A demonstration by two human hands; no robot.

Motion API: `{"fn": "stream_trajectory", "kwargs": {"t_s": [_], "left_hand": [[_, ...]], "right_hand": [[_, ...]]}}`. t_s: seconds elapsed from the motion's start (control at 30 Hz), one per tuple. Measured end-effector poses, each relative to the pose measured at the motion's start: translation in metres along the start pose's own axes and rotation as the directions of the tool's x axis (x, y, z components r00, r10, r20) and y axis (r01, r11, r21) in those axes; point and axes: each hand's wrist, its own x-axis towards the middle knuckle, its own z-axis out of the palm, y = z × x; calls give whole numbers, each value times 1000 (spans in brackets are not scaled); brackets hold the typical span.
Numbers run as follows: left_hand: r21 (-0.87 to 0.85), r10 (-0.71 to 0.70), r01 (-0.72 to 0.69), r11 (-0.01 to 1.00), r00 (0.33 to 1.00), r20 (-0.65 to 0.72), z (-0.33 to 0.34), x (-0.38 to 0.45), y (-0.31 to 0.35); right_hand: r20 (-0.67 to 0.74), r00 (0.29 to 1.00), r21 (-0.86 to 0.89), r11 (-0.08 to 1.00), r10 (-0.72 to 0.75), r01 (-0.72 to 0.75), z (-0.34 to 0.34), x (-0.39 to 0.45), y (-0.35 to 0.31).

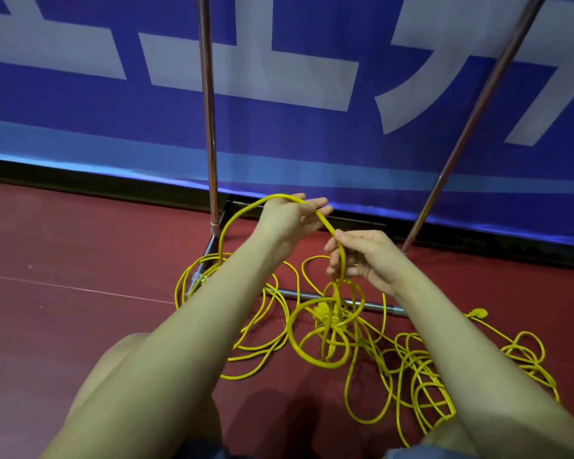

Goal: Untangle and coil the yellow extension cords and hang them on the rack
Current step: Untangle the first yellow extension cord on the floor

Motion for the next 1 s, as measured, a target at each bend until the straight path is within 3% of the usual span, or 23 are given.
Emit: {"fn": "stream_trajectory", "kwargs": {"t_s": [0.17,0.43,0.5,0.57,0.63,0.8,0.87,1.0], "left_hand": [[-172,120,-125,977,992,-40,4,-1,6],[-436,152,-187,880,982,-115,1,8,24],[-383,125,-152,911,988,-94,1,10,17],[-175,65,-65,982,998,-3,3,10,7],[-88,38,-35,996,999,36,4,8,1],[-155,103,-100,983,995,9,5,6,9],[-228,123,-116,967,992,16,8,4,17],[-317,173,-188,929,982,-76,-3,12,34]], "right_hand": [[74,997,-22,1000,21,-20,3,1,-1],[-22,998,-35,997,-66,66,5,7,11],[-81,994,0,998,-68,69,3,8,11],[-125,990,73,994,-72,82,0,9,10],[-112,991,101,992,-68,79,-3,8,7],[11,999,111,993,-34,32,-1,7,0],[36,999,39,999,18,-20,-2,6,2],[58,998,49,998,25,-28,0,5,9]]}}
